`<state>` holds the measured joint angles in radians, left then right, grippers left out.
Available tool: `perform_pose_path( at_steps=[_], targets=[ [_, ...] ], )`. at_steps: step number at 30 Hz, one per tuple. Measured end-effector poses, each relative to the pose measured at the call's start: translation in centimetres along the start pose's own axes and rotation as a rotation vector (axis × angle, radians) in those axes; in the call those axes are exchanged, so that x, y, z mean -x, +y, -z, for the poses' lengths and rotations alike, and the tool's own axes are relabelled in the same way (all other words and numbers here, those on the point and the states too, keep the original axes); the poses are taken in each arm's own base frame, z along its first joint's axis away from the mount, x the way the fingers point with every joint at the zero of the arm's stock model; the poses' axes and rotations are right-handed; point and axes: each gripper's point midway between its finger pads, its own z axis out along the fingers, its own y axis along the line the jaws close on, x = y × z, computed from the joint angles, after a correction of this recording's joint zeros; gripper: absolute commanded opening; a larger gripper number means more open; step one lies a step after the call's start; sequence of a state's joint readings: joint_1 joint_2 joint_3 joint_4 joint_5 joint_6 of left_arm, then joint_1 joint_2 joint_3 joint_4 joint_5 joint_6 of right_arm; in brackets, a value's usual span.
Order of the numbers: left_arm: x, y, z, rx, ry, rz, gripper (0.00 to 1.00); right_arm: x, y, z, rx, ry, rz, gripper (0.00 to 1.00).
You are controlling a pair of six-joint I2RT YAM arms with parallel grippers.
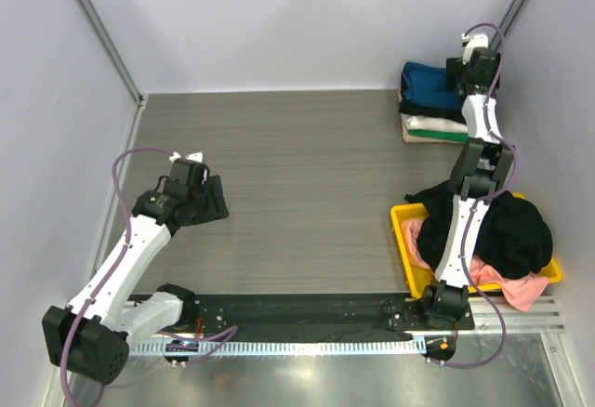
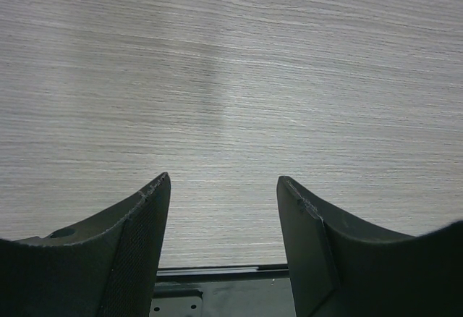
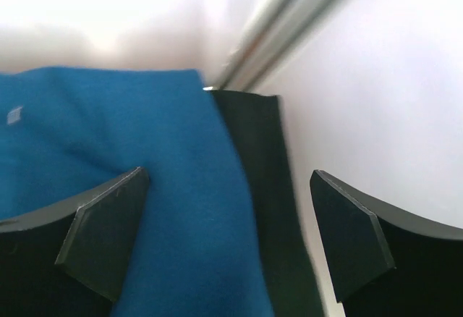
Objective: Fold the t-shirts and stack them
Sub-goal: Reset both grippers
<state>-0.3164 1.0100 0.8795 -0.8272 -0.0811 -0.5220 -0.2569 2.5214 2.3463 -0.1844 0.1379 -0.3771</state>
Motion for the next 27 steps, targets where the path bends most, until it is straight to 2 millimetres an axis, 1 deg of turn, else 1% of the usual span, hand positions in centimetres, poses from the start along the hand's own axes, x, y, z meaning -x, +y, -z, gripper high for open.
perform_pose_path(
  at_steps=[2,4,5,7,8,9,10,11,12,14,15,16,18,20,21,23,25,26,27],
  targets=[
    [0.1,0.0,0.1,-0.002,-0.005,0.0,0.62,0.8,-1.1,0.7,-0.052,-0.02,-0.031,1.0],
    [0.1,0.0,0.2,-0.005,-0.008,0.0,0.62,2.3,-2.5,2.3,-0.102,-0.044,-0.066,1.0],
    [0.1,-0.1,0.3,-0.008,-0.01,0.001,0.62,3.2,-3.2,3.2,-0.121,-0.06,-0.083,1.0],
    [0.2,-0.1,0.4,-0.012,-0.015,0.001,0.62,6.1,-4.8,5.5,-0.158,-0.116,-0.125,1.0],
    [0.2,-0.1,0.5,-0.014,-0.019,0.001,0.62,8.0,-5.7,7.2,-0.171,-0.154,-0.154,1.0],
    [0.3,-0.2,0.6,-0.017,-0.026,0.002,0.62,9.4,-6.4,8.6,-0.18,-0.184,-0.174,1.0],
    [0.3,-0.2,0.7,-0.02,-0.031,0.003,0.62,11.2,-7.3,10.6,-0.189,-0.226,-0.207,1.0],
    [0.4,-0.2,0.9,-0.024,-0.039,0.003,0.62,12.3,-7.8,12.1,-0.19,-0.254,-0.235,1.0],
    [0.5,-0.2,1.1,-0.028,-0.047,0.004,0.62,13.7,-8.3,14.0,-0.189,-0.287,-0.267,1.0],
    [0.7,-0.3,1.4,-0.036,-0.062,0.005,0.62,15.6,-8.6,17.4,-0.164,-0.346,-0.341,1.0],
    [0.7,-0.3,1.6,-0.038,-0.068,0.005,0.62,16.2,-8.4,19.1,-0.133,-0.368,-0.391,1.0],
    [0.8,-0.3,1.7,-0.041,-0.073,0.006,0.62,16.5,-8.0,20.4,-0.109,-0.382,-0.434,1.0],
    [0.9,-0.3,1.9,-0.047,-0.084,0.007,0.62,16.8,-6.4,23.4,-0.025,-0.402,-0.54,1.0],
    [1.0,-0.4,2.1,-0.051,-0.091,0.008,0.63,16.3,-4.0,26.0,0.053,-0.388,-0.604,1.0],
    [1.0,-0.4,2.2,-0.052,-0.094,0.007,0.63,15.6,-2.4,27.5,0.08,-0.364,-0.616,1.0],
    [1.0,-0.4,2.3,-0.056,-0.098,0.008,0.63,14.6,1.5,30.1,0.148,-0.329,-0.595,1.0],
    [1.1,-0.5,2.4,-0.062,-0.101,0.008,0.64,13.2,6.8,33.8,0.261,-0.287,-0.562,1.0],
    [1.1,-0.6,2.5,-0.068,-0.104,0.008,0.64,12.3,8.9,35.4,0.318,-0.264,-0.555,1.0],
    [1.1,-0.6,2.6,-0.072,-0.109,0.008,0.65,11.2,10.7,37.4,0.384,-0.236,-0.552,1.0]
  ],
)
